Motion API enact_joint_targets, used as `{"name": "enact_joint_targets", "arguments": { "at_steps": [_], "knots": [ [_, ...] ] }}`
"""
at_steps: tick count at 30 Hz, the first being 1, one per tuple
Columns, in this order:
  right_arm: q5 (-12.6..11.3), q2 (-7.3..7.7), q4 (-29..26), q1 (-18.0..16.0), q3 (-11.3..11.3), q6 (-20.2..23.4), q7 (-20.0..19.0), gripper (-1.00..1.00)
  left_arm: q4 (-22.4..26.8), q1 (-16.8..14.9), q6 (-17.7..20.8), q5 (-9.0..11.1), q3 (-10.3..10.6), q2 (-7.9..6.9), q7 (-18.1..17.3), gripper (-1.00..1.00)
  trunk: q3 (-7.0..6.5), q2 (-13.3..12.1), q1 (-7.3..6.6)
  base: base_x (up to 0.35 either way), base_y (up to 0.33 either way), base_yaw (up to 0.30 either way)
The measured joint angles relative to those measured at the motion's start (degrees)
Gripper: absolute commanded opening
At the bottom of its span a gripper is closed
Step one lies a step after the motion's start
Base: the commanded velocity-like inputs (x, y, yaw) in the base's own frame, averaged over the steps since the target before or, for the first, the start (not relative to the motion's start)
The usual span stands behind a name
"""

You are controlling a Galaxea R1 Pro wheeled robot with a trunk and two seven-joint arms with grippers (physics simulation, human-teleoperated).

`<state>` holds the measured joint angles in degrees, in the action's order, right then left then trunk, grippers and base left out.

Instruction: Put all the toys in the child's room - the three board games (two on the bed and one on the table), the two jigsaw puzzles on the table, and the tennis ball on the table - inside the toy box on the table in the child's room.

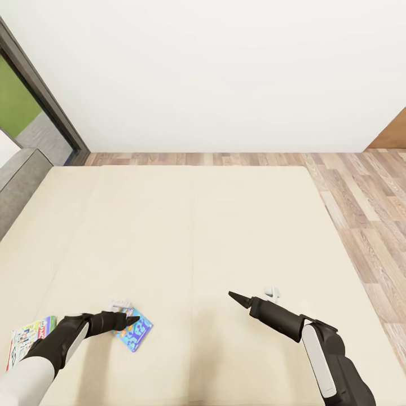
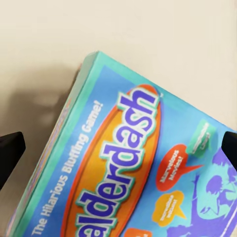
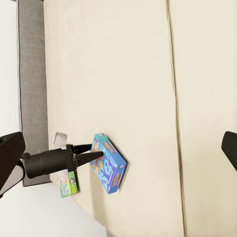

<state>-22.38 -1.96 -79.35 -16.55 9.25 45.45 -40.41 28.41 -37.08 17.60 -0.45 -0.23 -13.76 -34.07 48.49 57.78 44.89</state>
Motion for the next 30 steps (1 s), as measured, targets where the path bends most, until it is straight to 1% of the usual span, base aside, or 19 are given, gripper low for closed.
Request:
{"name": "enact_joint_targets", "arguments": {
  "at_steps": [5,11,27,30],
  "knots": [
    [0.0,0.0,0.0,-0.01,-0.02,0.0,0.0,1.0,-0.02,0.0,-0.24,-0.03,0.0,0.02,0.0,1.0,0.0,0.0,0.0,0.0,-0.018,0.0],
    [0.01,0.0,-0.01,0.01,0.0,0.0,0.04,1.0,-0.04,0.0,-0.31,-0.03,0.01,0.06,-0.01,1.0,0.0,0.0,0.0,0.0,-0.152,0.0],
    [0.0,0.0,0.0,-0.01,-0.34,-0.09,0.0,1.0,-0.02,0.0,-0.3,-0.03,0.0,0.07,0.08,1.0,0.0,0.0,0.0,0.0,-0.007,0.0],
    [0.01,0.0,-0.01,0.01,-0.37,-0.09,-0.01,1.0,-0.03,0.0,-0.29,-0.06,0.01,0.1,0.09,1.0,0.0,0.0,0.0,0.0,-0.099,0.0]
  ]
}}
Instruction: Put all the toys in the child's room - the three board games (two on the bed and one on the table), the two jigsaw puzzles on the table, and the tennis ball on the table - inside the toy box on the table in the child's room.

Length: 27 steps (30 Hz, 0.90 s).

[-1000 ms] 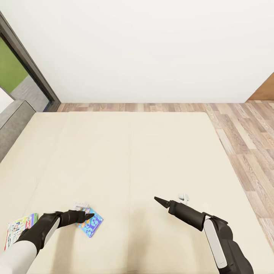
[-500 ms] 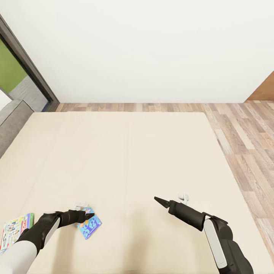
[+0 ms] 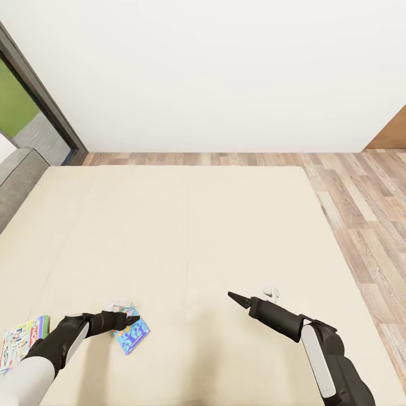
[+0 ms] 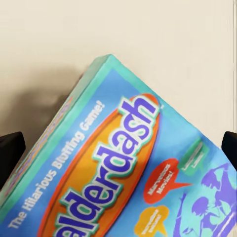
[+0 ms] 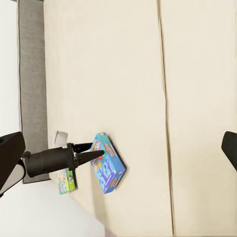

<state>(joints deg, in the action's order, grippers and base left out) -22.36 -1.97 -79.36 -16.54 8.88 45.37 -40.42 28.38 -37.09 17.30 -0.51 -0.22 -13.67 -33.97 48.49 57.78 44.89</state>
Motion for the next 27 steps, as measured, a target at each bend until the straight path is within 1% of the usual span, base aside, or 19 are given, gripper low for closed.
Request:
{"name": "enact_joint_targets", "arguments": {
  "at_steps": [4,9,14,18,23,27],
  "knots": [
    [0.01,0.0,-0.01,-0.01,-0.04,0.0,0.06,1.0,-0.01,0.0,0.04,0.02,0.0,0.08,-0.01,1.0,0.0,0.0,0.0,0.0,-0.192,0.0],
    [0.0,0.0,0.0,-0.02,-0.05,-0.03,0.08,1.0,0.0,0.0,0.06,0.02,-0.01,0.06,-0.01,1.0,0.0,0.0,0.0,0.0,-0.079,0.0],
    [0.01,0.0,-0.01,0.0,-0.07,-0.04,0.09,1.0,-0.01,0.0,0.05,-0.01,-0.01,0.16,0.0,1.0,0.0,0.0,0.0,0.0,-0.192,0.0],
    [0.0,0.0,0.0,0.0,-0.07,-0.04,0.06,1.0,0.0,0.0,0.06,0.0,-0.01,0.15,0.03,1.0,0.0,0.0,0.0,0.0,-0.093,0.0],
    [0.01,0.0,0.07,0.0,-0.11,-0.08,0.05,1.0,-0.01,0.0,0.1,-0.03,-0.01,0.22,0.07,1.0,0.0,0.0,0.0,0.0,-0.204,0.0],
    [0.0,0.0,0.23,0.01,-0.14,-0.09,0.02,1.0,0.0,0.0,0.14,-0.01,-0.01,0.23,0.08,1.0,0.0,0.0,0.0,0.0,-0.062,0.0]
  ]
}}
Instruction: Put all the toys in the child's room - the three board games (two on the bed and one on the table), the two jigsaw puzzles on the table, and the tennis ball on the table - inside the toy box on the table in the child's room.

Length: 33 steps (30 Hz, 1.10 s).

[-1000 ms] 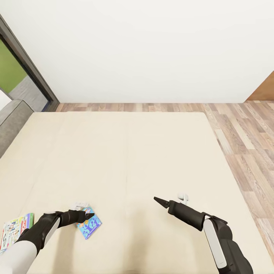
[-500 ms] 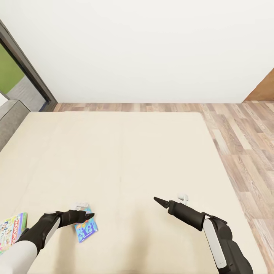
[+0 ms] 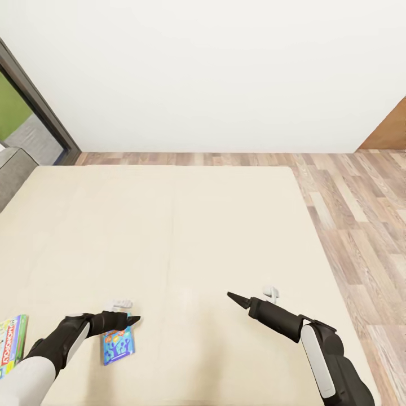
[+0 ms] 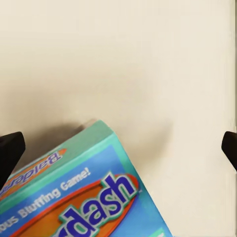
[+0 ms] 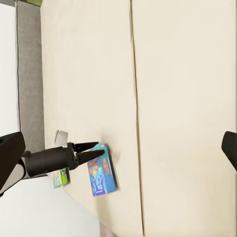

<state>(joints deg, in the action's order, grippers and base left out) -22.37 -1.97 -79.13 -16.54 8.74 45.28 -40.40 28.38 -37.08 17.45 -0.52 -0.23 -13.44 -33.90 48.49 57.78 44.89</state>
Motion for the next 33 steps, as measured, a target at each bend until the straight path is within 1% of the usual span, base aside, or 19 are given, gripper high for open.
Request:
{"name": "enact_joint_targets", "arguments": {
  "at_steps": [16,20,23,26,29,33],
  "knots": [
    [0.0,0.0,0.12,-0.02,-0.01,0.0,-0.02,1.0,0.6,0.0,-0.42,0.44,-0.8,-0.48,-0.1,1.0,0.0,0.0,0.0,0.0,-0.003,0.0],
    [0.0,0.0,0.13,-0.01,-0.01,0.0,-0.02,1.0,0.77,0.0,-0.46,0.59,-0.95,-0.81,-0.18,1.0,0.0,0.0,0.0,0.0,0.0,0.0],
    [0.0,0.0,0.13,0.01,-0.01,0.0,-0.02,1.0,1.24,0.02,-0.42,0.74,-1.0,-1.34,-0.37,1.0,0.0,0.0,0.0,0.0,0.0,0.0],
    [0.0,0.0,0.13,-0.02,-0.01,0.0,-0.02,1.0,2.48,0.12,-0.01,0.8,-0.99,-1.65,-1.27,1.0,0.0,0.0,0.0,0.0,0.0,0.0],
    [0.0,0.0,0.13,-0.01,0.03,0.03,-0.08,1.0,3.82,0.22,0.66,0.72,-0.99,-1.79,-3.24,1.0,0.0,0.0,0.0,0.0,0.0,0.0],
    [0.0,0.0,0.13,0.0,0.02,0.07,-0.1,1.0,4.29,0.29,1.74,0.62,-0.99,-1.89,-4.73,1.0,0.0,0.0,0.0,0.0,0.0,0.0]
  ]
}}
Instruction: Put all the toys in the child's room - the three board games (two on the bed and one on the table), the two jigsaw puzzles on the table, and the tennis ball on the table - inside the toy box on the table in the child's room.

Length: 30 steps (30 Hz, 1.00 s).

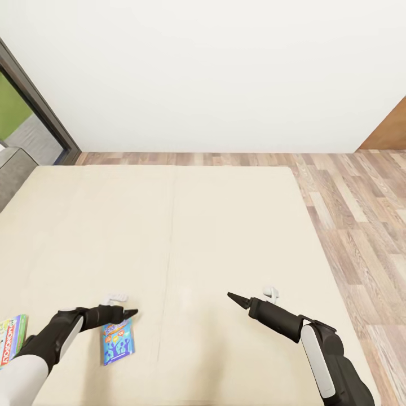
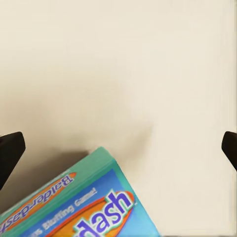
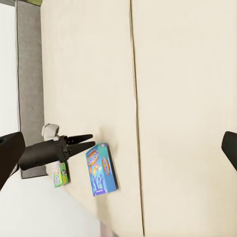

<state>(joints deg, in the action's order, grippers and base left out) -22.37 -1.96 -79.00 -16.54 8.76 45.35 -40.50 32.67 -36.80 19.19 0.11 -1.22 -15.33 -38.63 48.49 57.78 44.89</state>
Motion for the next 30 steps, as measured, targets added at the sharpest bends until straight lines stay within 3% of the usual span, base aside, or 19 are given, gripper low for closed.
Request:
{"name": "enact_joint_targets", "arguments": {
  "at_steps": [11,20,30],
  "knots": [
    [0.0,0.0,0.68,-0.03,0.05,0.02,-0.17,1.0,0.15,0.84,4.06,0.12,-0.06,-2.02,-0.91,1.0,0.0,0.0,0.0,0.0,0.0,0.0],
    [0.08,0.0,2.12,-0.02,-0.02,-0.12,-0.02,1.0,-0.09,2.44,4.49,-0.01,-3.37,-3.29,-0.79,1.0,0.0,0.0,0.0,0.0,0.0,0.0],
    [0.09,0.0,2.66,-0.03,-0.03,-0.16,-0.01,1.0,-0.11,2.69,7.43,-0.03,-3.92,-3.57,-0.16,1.0,0.0,0.0,0.0,0.0,0.0,0.0]
  ]
}}
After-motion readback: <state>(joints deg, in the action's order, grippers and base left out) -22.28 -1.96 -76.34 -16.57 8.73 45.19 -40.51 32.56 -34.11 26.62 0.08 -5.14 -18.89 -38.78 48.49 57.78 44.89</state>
